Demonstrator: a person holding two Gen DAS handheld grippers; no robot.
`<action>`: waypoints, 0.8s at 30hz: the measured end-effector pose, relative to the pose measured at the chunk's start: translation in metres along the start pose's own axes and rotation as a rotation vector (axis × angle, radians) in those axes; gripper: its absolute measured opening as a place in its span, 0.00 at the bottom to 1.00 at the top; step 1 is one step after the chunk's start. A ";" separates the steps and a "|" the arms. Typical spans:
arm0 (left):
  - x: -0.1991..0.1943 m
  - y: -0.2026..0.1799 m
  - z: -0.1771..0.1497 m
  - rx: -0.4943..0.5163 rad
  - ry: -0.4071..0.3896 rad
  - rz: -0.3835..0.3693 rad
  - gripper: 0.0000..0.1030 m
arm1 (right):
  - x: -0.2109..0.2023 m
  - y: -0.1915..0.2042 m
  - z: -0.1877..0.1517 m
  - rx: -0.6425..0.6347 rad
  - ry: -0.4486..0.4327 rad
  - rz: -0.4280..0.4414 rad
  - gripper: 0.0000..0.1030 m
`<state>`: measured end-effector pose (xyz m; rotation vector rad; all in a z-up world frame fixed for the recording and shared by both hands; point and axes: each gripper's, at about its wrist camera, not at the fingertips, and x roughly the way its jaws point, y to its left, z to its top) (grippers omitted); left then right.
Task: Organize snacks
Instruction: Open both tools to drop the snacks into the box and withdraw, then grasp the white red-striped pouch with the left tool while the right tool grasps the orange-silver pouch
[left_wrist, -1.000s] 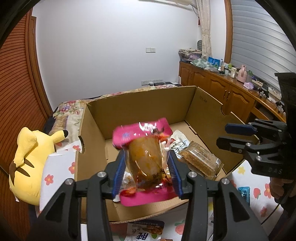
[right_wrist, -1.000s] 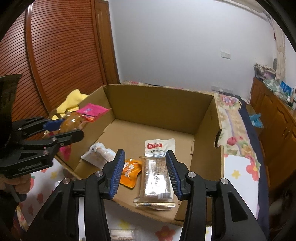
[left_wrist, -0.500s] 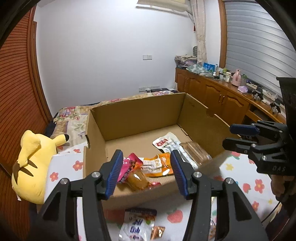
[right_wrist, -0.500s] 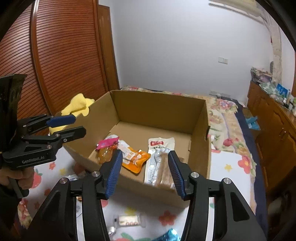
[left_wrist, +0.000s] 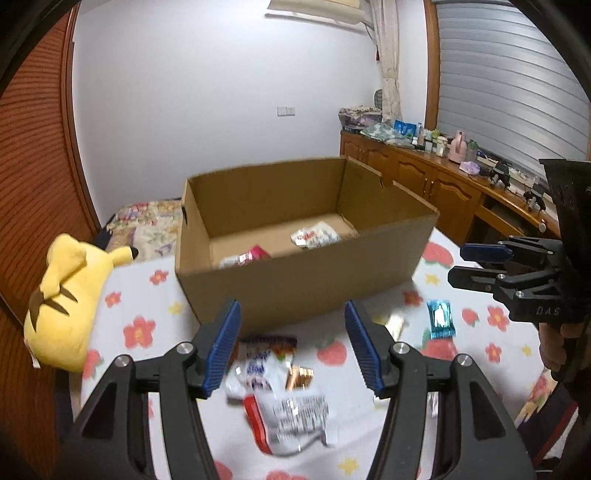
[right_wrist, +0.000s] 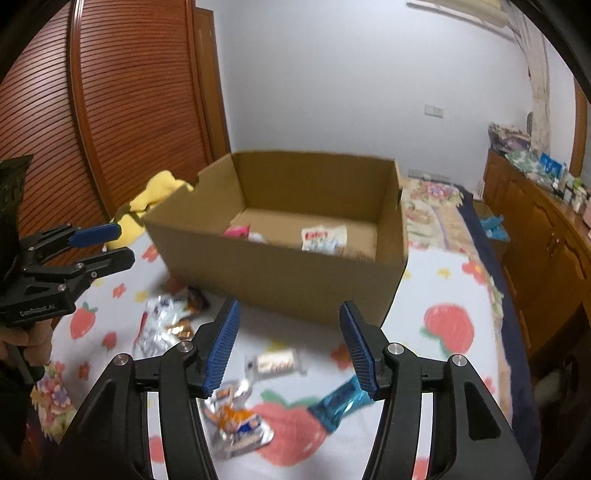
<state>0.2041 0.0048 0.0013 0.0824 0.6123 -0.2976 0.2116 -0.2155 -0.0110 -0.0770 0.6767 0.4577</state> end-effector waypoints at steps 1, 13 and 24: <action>0.000 0.000 -0.006 0.000 0.008 -0.001 0.57 | 0.002 0.003 -0.008 0.000 0.010 0.001 0.56; 0.021 0.004 -0.059 -0.031 0.116 -0.011 0.57 | 0.035 0.036 -0.060 -0.036 0.110 0.029 0.68; 0.037 0.007 -0.077 -0.048 0.174 -0.028 0.58 | 0.053 0.044 -0.079 -0.069 0.174 0.057 0.69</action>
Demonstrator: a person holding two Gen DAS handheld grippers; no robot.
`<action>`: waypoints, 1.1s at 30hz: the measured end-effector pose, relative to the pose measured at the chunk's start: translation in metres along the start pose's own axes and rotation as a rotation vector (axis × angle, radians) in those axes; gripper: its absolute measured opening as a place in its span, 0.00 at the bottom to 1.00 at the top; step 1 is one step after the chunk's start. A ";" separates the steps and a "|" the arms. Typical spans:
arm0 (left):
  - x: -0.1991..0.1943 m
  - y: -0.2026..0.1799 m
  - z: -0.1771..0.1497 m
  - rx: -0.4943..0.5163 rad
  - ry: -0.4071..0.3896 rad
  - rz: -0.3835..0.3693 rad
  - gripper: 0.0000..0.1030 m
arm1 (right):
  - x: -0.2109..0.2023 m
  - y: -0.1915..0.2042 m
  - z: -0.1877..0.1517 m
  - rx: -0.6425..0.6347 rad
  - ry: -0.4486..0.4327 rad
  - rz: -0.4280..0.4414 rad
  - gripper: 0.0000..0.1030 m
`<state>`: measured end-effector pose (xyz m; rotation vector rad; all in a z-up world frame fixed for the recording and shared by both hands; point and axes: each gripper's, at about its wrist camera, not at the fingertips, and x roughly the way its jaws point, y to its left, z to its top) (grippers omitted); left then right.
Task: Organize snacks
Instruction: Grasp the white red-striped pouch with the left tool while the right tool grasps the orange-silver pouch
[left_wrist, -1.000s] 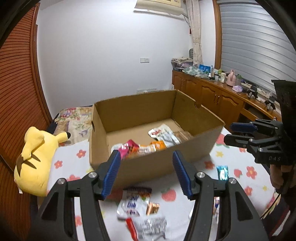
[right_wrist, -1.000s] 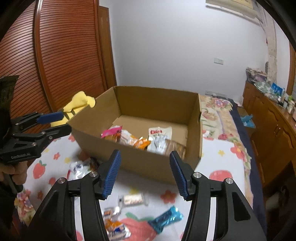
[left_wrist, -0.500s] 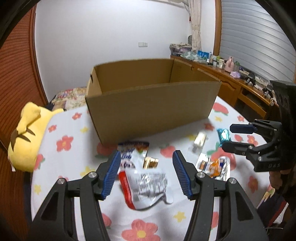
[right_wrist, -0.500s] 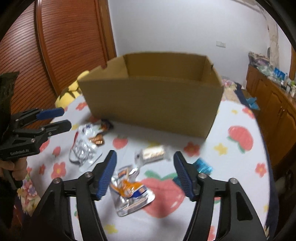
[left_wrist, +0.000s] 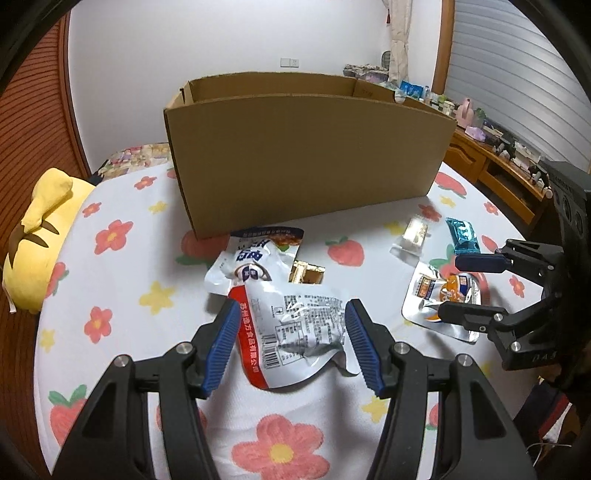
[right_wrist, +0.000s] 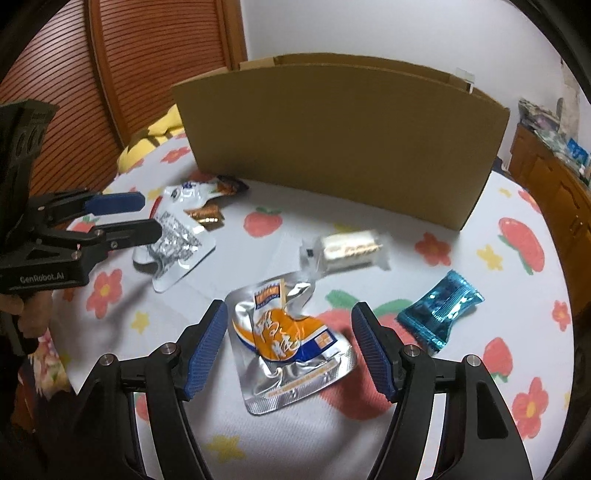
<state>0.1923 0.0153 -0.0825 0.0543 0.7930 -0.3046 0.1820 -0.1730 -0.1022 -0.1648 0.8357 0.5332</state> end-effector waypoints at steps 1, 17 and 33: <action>0.003 0.000 -0.001 0.003 0.009 0.001 0.58 | 0.002 0.001 -0.001 -0.010 0.004 -0.007 0.70; 0.026 -0.006 -0.010 0.040 0.063 0.025 0.80 | 0.014 0.014 -0.010 -0.088 0.016 -0.037 0.80; 0.026 -0.003 -0.015 0.040 0.101 0.051 0.96 | 0.012 0.012 -0.012 -0.086 0.012 -0.037 0.81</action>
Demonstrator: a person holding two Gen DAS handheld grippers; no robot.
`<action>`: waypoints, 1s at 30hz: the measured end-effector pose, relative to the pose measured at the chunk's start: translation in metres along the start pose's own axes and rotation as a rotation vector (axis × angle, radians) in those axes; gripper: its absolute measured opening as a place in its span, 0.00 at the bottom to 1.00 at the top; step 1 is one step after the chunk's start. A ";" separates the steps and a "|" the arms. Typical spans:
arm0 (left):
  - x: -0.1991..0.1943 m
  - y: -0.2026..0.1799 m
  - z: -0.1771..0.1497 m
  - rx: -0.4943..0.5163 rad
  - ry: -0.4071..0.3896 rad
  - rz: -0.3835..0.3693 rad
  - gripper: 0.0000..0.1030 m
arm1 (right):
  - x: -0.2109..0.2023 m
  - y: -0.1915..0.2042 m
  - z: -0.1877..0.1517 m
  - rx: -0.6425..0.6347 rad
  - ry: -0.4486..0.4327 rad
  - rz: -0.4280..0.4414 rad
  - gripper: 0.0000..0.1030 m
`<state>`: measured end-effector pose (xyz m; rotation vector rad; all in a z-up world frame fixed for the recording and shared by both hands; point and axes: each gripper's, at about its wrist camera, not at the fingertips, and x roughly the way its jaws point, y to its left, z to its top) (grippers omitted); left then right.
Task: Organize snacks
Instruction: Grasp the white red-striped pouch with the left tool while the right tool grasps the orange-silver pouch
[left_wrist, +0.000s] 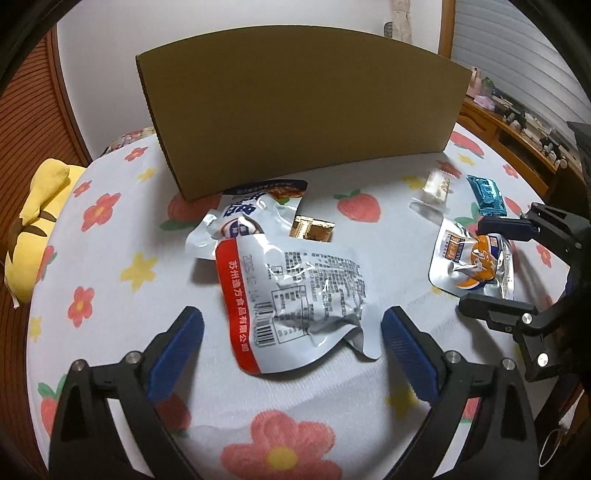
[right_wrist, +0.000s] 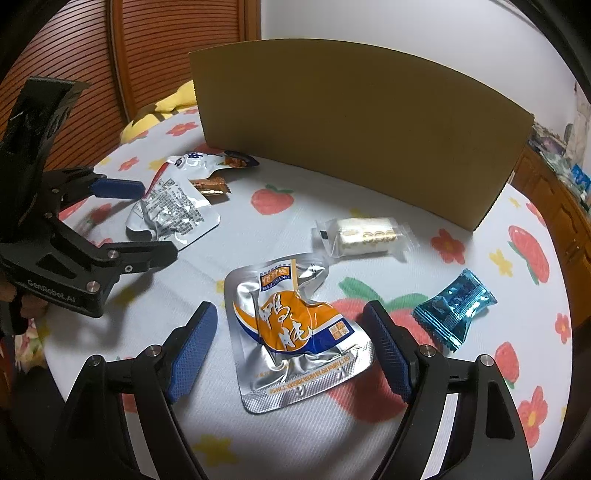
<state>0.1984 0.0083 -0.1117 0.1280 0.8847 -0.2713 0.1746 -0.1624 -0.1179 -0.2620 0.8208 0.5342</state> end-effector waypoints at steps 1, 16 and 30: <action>0.000 0.000 0.000 0.002 -0.002 0.000 0.96 | 0.000 0.000 0.000 0.002 0.000 -0.001 0.81; 0.004 -0.025 0.014 0.110 0.013 0.032 0.88 | 0.000 -0.002 0.000 0.014 -0.002 -0.009 0.80; -0.010 -0.020 0.004 0.107 -0.031 0.001 0.54 | 0.002 -0.003 0.000 0.016 -0.001 -0.009 0.81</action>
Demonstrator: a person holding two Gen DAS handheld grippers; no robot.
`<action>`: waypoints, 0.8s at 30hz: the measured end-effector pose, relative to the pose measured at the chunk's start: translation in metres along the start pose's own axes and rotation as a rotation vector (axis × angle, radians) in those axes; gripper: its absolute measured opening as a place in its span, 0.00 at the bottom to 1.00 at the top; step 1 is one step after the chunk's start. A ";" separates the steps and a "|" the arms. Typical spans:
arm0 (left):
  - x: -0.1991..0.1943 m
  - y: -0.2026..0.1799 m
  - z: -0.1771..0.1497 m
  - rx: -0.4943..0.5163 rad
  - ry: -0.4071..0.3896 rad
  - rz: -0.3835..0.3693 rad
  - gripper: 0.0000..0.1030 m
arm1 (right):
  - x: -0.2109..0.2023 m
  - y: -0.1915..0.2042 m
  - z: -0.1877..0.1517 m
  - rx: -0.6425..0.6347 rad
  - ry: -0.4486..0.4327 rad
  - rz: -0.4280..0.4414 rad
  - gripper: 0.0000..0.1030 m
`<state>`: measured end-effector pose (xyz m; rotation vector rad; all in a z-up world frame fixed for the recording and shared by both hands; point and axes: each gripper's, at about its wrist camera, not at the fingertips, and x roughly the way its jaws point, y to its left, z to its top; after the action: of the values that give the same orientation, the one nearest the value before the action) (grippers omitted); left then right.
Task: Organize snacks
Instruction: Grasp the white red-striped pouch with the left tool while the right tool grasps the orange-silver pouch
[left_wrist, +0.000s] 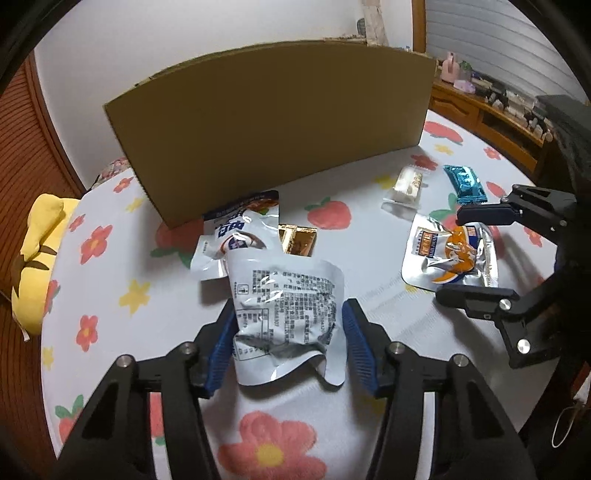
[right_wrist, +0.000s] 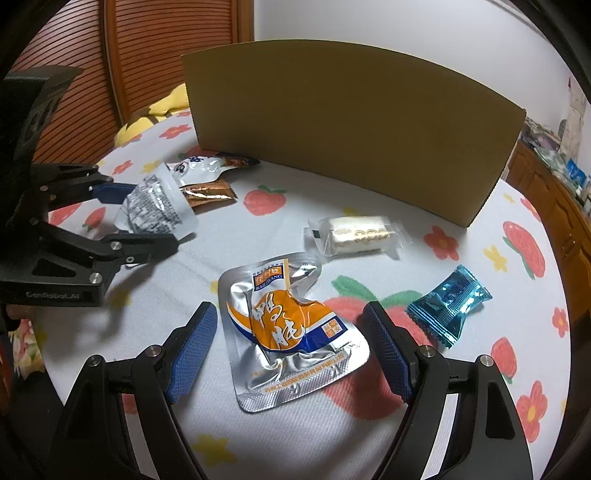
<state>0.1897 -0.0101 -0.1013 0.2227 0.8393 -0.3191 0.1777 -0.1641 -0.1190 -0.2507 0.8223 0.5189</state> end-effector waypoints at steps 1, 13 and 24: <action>-0.003 0.001 -0.002 -0.011 -0.011 -0.008 0.54 | 0.000 0.000 0.000 0.000 0.000 0.001 0.81; -0.033 0.002 -0.007 -0.065 -0.105 -0.034 0.54 | -0.002 0.008 0.004 -0.065 0.044 0.042 0.70; -0.038 0.000 -0.008 -0.078 -0.124 -0.047 0.54 | -0.009 0.004 0.006 -0.039 0.046 0.090 0.39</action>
<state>0.1609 -0.0006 -0.0776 0.1094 0.7337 -0.3404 0.1740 -0.1612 -0.1090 -0.2634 0.8719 0.6163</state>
